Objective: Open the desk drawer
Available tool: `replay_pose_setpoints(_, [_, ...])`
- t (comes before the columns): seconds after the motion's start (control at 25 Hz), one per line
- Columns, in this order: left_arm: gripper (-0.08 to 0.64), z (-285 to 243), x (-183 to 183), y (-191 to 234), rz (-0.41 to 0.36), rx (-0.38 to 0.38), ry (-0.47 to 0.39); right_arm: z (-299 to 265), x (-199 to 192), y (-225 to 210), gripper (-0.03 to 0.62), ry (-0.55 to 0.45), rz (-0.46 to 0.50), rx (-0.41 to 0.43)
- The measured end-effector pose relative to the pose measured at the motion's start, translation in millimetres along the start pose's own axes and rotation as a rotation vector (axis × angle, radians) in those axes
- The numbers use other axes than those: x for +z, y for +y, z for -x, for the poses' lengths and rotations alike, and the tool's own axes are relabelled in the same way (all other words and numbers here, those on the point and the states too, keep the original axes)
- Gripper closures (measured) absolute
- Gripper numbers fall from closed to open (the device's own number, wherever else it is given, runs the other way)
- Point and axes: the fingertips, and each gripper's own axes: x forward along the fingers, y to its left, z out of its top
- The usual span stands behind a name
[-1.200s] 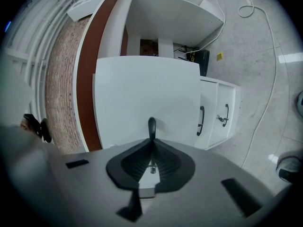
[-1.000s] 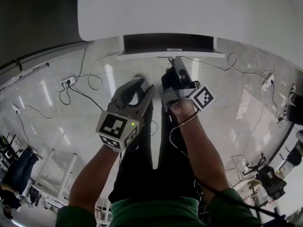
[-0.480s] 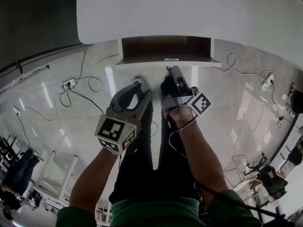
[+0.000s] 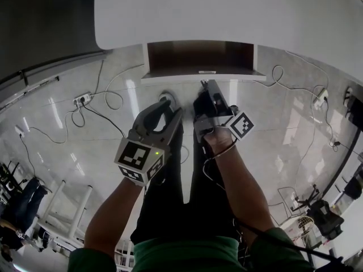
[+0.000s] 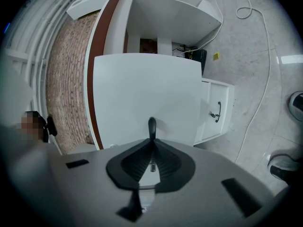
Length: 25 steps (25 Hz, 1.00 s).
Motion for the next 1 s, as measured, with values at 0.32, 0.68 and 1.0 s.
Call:
replay_pose_setpoints(0.32, [0.437,0.2,-6.0,-3.3,0.007,-0.001,0.003,13.5,-6.3,-17.6,0.577,0.027,0.021,-0.035])
replay_pose_setpoints(0.68, [0.437,2.0,-11.2,-4.9,0.006,-0.001,0.004,16.9,-11.4,-49.0,0.572,0.095,0.094,-0.109])
replay_pose_setpoints(1.0, [0.437,3.5,-17.3,-8.0,0.002,-0.005,0.015,18.0,-12.6,-72.5,0.566,0.111,0.135,-0.2])
